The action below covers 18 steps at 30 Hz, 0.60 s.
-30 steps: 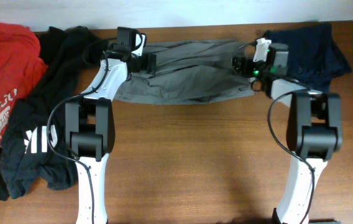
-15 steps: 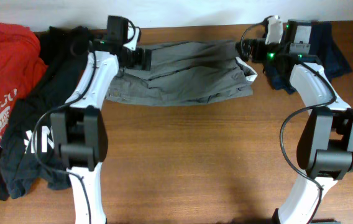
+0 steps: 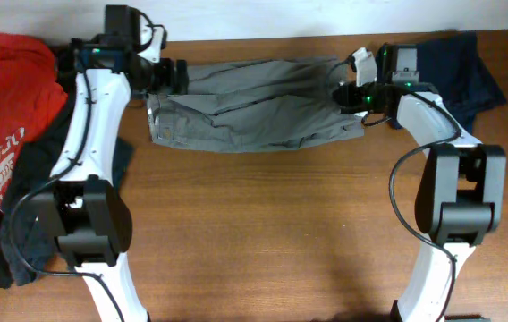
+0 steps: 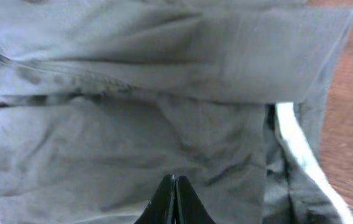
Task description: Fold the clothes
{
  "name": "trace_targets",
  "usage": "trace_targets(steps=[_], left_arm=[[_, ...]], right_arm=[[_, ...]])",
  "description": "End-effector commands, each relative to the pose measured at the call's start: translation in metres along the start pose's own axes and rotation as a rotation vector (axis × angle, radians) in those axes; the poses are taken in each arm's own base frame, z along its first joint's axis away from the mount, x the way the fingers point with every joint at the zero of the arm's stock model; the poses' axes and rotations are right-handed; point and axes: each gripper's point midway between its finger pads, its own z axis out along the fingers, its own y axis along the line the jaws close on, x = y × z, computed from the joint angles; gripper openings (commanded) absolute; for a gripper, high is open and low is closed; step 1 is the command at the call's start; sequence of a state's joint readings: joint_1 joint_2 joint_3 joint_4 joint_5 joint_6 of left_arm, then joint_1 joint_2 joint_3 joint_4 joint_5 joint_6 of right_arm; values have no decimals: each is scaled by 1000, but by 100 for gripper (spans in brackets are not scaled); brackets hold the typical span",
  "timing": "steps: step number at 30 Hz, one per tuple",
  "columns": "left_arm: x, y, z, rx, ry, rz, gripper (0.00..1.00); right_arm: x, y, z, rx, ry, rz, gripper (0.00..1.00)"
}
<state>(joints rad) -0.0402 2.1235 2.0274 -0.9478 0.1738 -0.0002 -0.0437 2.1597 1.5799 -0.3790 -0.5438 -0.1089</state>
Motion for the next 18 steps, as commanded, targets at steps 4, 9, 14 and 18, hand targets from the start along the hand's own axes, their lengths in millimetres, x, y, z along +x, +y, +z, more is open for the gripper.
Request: trace_targets(steps=[4,9,14,18], left_arm=[[9,19,14,69,33,6,100],[22,33,34,98,81,-33,99],[35,35,52,142,126,-49,99],[51,38,69,145,182,-68,99]], right_arm=[[28,-21,25,57,63,13,4],[39,-33,31,100,95,26,4],[50,-38,34,121,131,42,4],[59,-39,38,119,156,55,4]])
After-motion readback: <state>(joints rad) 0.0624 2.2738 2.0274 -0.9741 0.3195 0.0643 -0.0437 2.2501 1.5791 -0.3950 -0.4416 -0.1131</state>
